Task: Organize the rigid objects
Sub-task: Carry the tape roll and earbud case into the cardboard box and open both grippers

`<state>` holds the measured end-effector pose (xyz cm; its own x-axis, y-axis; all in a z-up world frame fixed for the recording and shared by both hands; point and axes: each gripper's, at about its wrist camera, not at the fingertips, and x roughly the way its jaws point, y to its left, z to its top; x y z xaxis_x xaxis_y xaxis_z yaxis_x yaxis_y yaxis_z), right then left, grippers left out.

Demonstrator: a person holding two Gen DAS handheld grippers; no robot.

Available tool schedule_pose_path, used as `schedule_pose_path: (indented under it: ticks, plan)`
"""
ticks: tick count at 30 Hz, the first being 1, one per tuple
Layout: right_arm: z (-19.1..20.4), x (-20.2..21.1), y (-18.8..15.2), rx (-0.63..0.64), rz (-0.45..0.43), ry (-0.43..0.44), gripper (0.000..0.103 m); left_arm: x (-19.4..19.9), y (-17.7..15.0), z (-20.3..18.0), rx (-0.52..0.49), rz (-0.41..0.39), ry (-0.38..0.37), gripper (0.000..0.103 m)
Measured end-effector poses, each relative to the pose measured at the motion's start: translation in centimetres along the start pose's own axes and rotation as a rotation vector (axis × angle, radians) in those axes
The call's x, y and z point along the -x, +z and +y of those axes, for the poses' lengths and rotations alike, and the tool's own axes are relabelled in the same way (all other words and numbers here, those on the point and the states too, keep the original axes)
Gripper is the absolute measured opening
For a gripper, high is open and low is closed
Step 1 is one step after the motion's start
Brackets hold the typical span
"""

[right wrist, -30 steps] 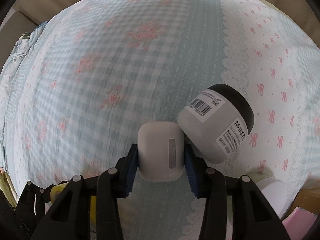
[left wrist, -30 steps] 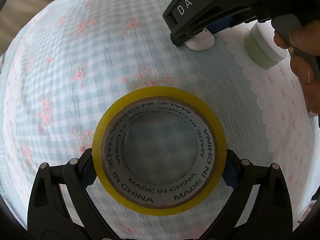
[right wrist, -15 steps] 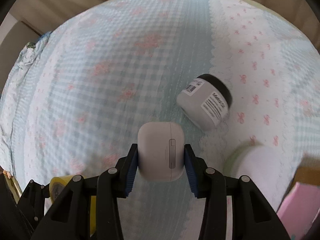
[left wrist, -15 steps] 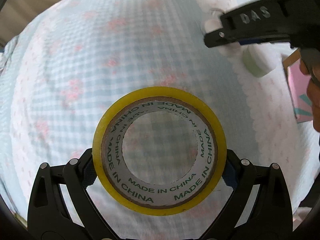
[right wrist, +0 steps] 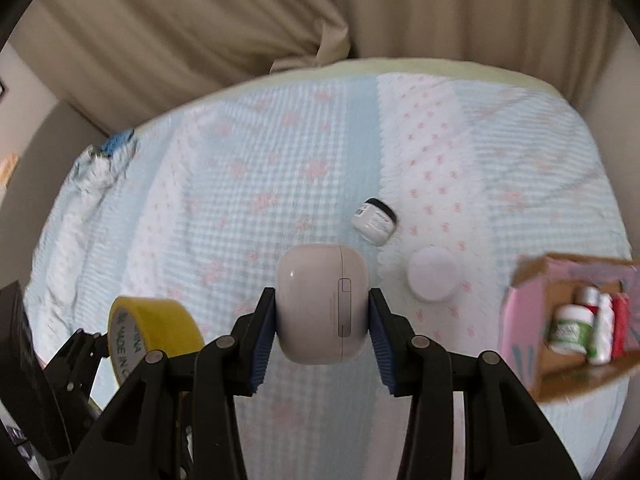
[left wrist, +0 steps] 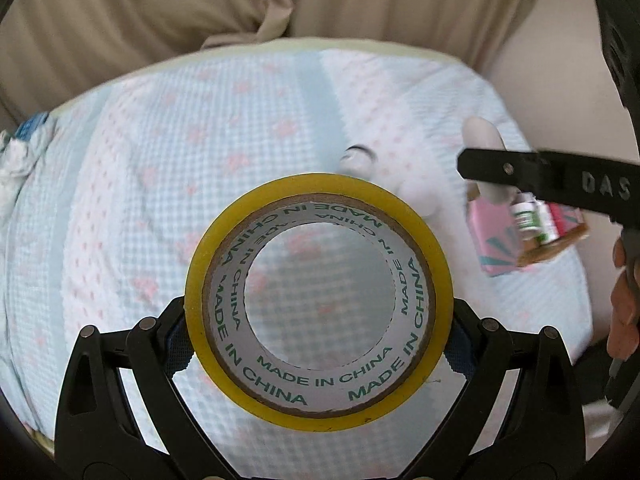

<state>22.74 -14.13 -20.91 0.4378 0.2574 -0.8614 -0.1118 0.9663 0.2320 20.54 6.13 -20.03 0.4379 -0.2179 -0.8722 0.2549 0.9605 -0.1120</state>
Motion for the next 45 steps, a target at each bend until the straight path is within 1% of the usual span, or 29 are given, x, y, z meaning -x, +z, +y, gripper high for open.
schedule_pose_path:
  ticks: [3,5,10,15,18,22,24,27,32,38,41,43,45]
  plan:
    - [-0.9,3.8,-1.0,-0.031,-0.036,-0.019,0.041,2.1,1.1,-2.6,-0.039,-0.016,-0.034,0.096]
    - [-1.7,5.8,-1.7,-0.055,-0.054,-0.033,0.041,3.1,1.0,-4.3,-0.054,-0.020,-0.059,0.096]
    - [-5.5,10.2,-4.1,-0.148,-0.087,-0.052,0.041,4.9,1.2,-9.5,-0.093,-0.029,-0.113,0.096]
    - [-10.4,13.9,-5.7,-0.221,-0.116,-0.087,0.041,5.3,2.3,-14.7,-0.142,-0.038,-0.146,0.096]
    - [-13.4,15.6,-6.3,-0.249,-0.129,-0.099,0.041,5.1,3.2,-17.9,-0.144,-0.042,-0.165,0.096]
    - [-18.1,17.0,-6.3,-0.262,-0.130,-0.114,0.041,4.1,4.6,-22.2,-0.146,-0.039,-0.179,0.096]
    - [-20.1,17.5,-6.2,-0.265,-0.129,-0.112,0.041,3.1,5.4,-24.3,-0.153,-0.032,-0.175,0.096]
    - [-23.3,17.6,-6.0,-0.265,-0.116,-0.112,0.041,1.4,6.6,-27.2,-0.137,-0.016,-0.182,0.096]
    - [-29.0,16.2,-5.9,-0.264,-0.067,-0.087,0.041,-3.4,8.6,-32.2,-0.147,0.040,-0.174,0.096]
    - [-34.5,12.7,-5.6,-0.229,0.005,-0.075,0.041,-10.6,10.7,-36.3,-0.141,0.129,-0.167,0.096]
    - [-36.5,10.1,-5.7,-0.182,0.053,-0.068,0.041,-14.0,10.8,-37.8,-0.136,0.189,-0.150,0.096]
    - [-37.5,8.6,-5.8,-0.172,0.081,-0.055,0.041,-17.0,10.7,-38.5,-0.126,0.242,-0.142,0.096]
    - [-38.2,6.9,-6.0,-0.165,0.111,-0.030,0.041,-19.1,10.4,-38.9,-0.118,0.279,-0.131,0.096]
